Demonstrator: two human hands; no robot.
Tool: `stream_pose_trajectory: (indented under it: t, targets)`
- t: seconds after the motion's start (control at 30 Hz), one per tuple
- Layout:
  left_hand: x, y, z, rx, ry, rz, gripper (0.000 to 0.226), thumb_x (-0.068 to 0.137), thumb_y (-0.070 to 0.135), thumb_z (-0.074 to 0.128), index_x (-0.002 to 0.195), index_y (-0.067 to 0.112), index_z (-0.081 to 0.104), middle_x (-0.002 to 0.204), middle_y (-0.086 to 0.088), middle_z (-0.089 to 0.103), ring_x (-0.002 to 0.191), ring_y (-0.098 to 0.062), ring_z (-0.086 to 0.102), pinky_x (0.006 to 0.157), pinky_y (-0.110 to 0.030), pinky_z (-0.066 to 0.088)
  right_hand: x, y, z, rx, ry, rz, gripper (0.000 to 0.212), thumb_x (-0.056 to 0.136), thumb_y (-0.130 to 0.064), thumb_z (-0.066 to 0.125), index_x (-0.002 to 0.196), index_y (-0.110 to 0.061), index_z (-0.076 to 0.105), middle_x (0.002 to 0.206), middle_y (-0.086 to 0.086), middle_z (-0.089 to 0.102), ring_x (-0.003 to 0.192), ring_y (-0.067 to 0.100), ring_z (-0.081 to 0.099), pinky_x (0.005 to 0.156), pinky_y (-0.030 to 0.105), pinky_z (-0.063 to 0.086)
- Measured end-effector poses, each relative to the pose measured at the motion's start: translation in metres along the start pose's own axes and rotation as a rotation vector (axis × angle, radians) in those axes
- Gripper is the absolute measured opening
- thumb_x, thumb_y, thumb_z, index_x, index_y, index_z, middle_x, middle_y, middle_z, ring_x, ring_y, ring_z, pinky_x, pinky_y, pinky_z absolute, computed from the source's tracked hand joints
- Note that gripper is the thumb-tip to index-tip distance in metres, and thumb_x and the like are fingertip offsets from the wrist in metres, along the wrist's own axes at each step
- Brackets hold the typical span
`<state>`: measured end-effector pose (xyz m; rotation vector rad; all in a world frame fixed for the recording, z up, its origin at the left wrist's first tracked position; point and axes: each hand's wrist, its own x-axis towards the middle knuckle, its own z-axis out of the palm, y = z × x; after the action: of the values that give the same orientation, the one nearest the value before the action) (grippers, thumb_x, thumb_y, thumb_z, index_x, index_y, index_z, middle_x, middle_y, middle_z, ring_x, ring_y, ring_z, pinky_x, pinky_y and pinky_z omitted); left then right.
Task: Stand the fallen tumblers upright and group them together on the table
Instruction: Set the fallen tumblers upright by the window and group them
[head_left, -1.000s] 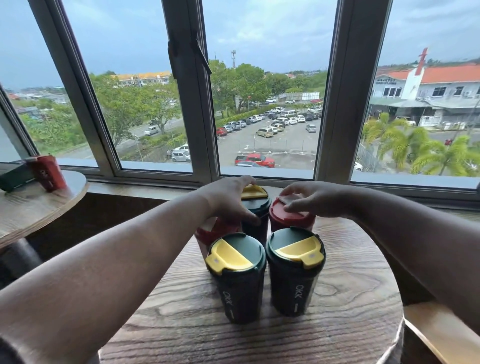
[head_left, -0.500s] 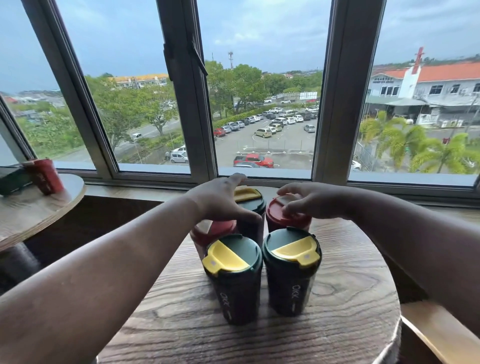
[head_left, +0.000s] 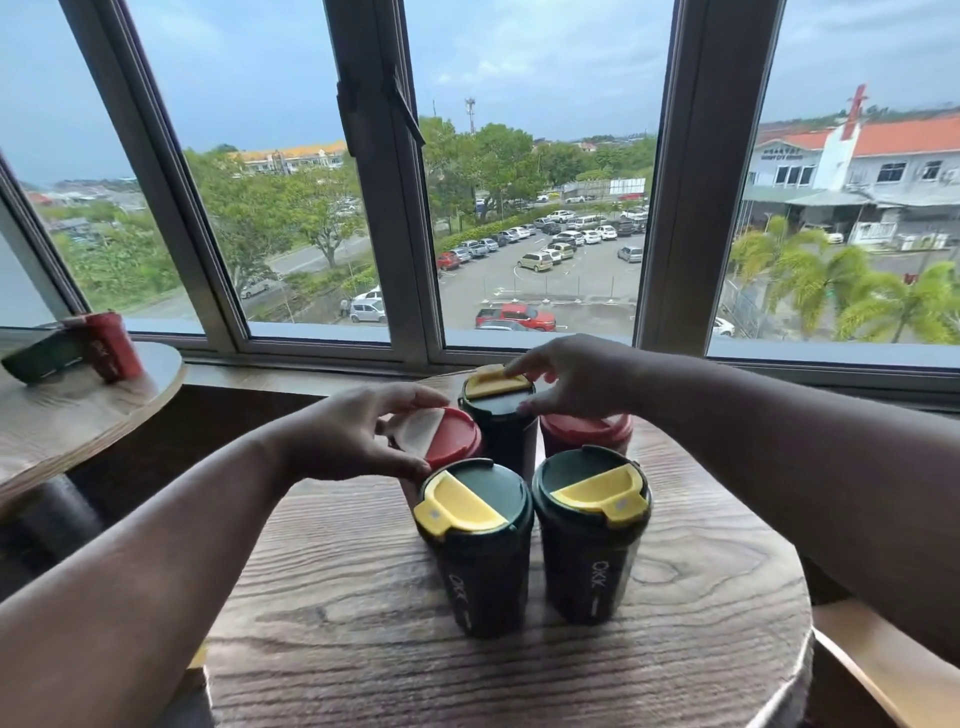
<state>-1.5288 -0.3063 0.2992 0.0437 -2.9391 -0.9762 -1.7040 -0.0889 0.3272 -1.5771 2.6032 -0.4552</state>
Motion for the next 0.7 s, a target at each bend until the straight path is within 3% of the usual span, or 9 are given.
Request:
stream_pose_trajectory:
  t: [0.2, 0.33, 0.43, 0.5, 0.6, 0.7]
  targets:
    - [-0.002, -0.004, 0.001, 0.046, 0.062, -0.020, 0.099, 0.048, 0.081, 0.077, 0.134, 0.034, 0.059, 0.131, 0.021, 0.060, 0.123, 0.009, 0.052, 0.104, -0.022, 0.046, 0.004, -0.004, 0.007, -0.020, 0.041, 0.022, 0.041, 0.085, -0.039, 0.072, 0.123, -0.024, 0.068, 0.120, 0.003, 0.069, 0.102, 0.018, 0.061, 0.078, 0.024, 0.042]
    - [-0.003, -0.001, 0.002, 0.096, 0.061, -0.017, 0.098, 0.050, 0.079, 0.075, 0.136, 0.034, 0.057, 0.131, 0.025, 0.058, 0.122, 0.013, 0.049, 0.106, -0.023, 0.045, 0.003, -0.004, 0.010, -0.023, 0.056, 0.022, 0.042, 0.084, -0.040, 0.073, 0.122, -0.025, 0.068, 0.116, 0.001, 0.069, 0.091, 0.012, 0.056, 0.075, 0.023, 0.038]
    - [-0.007, 0.003, 0.001, 0.107, 0.060, -0.026, 0.096, 0.052, 0.082, 0.073, 0.136, 0.039, 0.054, 0.132, 0.026, 0.056, 0.122, 0.012, 0.049, 0.107, -0.026, 0.045, -0.001, -0.004, 0.006, 0.007, 0.016, 0.030, 0.053, 0.083, -0.041, 0.073, 0.133, -0.026, 0.059, 0.125, 0.001, 0.065, 0.103, 0.016, 0.058, 0.082, 0.023, 0.039]
    - [-0.014, 0.010, 0.002, 0.121, 0.110, 0.012, 0.081, 0.062, 0.074, 0.073, 0.133, 0.041, 0.054, 0.132, 0.027, 0.056, 0.122, 0.010, 0.050, 0.106, -0.030, 0.044, -0.009, -0.004, 0.003, 0.049, 0.049, 0.037, 0.055, 0.085, -0.040, 0.072, 0.135, -0.025, 0.055, 0.128, 0.002, 0.063, 0.113, 0.018, 0.058, 0.086, 0.024, 0.041]
    - [-0.031, 0.031, 0.011, 0.133, 0.171, 0.167, 0.067, 0.072, 0.063, 0.071, 0.131, 0.035, 0.058, 0.132, 0.021, 0.059, 0.126, 0.002, 0.051, 0.104, -0.029, 0.041, -0.035, -0.008, -0.008, -0.010, 0.216, -0.008, 0.037, 0.087, -0.040, 0.068, 0.119, -0.021, 0.065, 0.121, 0.002, 0.066, 0.112, 0.018, 0.060, 0.090, 0.027, 0.046]
    - [-0.045, 0.052, 0.024, 0.300, 0.130, 0.263, 0.082, 0.067, 0.081, 0.065, 0.137, 0.039, 0.053, 0.139, 0.021, 0.054, 0.133, -0.001, 0.045, 0.110, -0.035, 0.038, -0.073, -0.015, -0.015, 0.047, 0.237, 0.003, 0.027, 0.083, -0.051, 0.063, 0.093, -0.027, 0.070, 0.093, -0.011, 0.069, 0.086, 0.010, 0.064, 0.077, 0.032, 0.053]
